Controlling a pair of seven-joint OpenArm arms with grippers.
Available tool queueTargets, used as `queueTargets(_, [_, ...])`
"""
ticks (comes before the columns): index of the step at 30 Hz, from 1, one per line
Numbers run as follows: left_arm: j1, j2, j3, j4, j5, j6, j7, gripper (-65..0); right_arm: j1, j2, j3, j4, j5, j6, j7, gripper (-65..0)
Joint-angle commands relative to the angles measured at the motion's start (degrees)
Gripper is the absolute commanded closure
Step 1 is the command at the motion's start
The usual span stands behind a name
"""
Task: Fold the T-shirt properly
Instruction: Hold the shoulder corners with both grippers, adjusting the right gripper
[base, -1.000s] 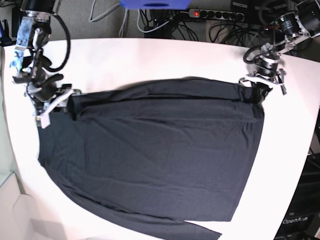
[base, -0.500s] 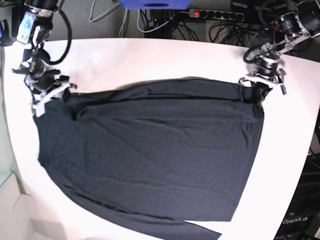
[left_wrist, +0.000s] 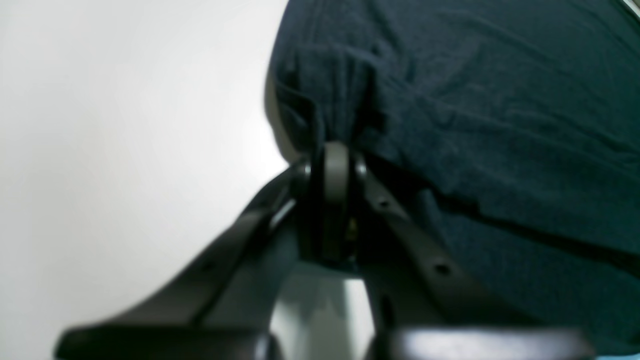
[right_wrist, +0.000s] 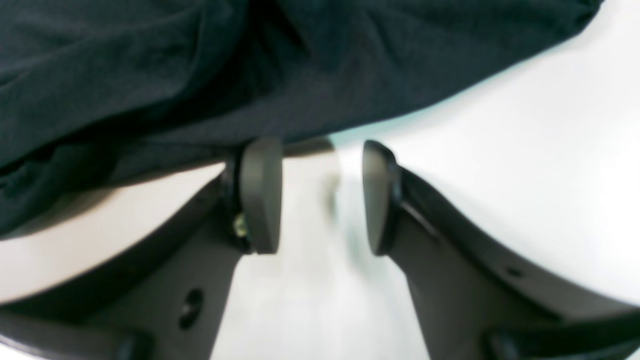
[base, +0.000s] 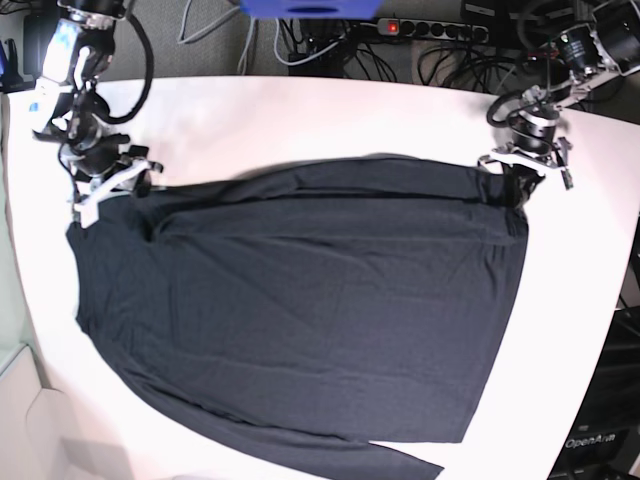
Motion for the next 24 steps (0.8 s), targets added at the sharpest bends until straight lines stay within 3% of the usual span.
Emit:
queueTargets(1, [0.1, -0.9, 0.1, 0.3, -0.5, 0.1, 2.3, 0.0, 0.6, 0.6, 0.2, 0.8, 0.6, 0.5, 1.1, -27.3])
queueTargets(24, [0.2, -1.8, 0.3, 0.3, -0.5, 0.1, 2.3, 0.0, 2.4, -0.2, 0.3, 0.7, 0.5, 0.5, 1.2, -27.3])
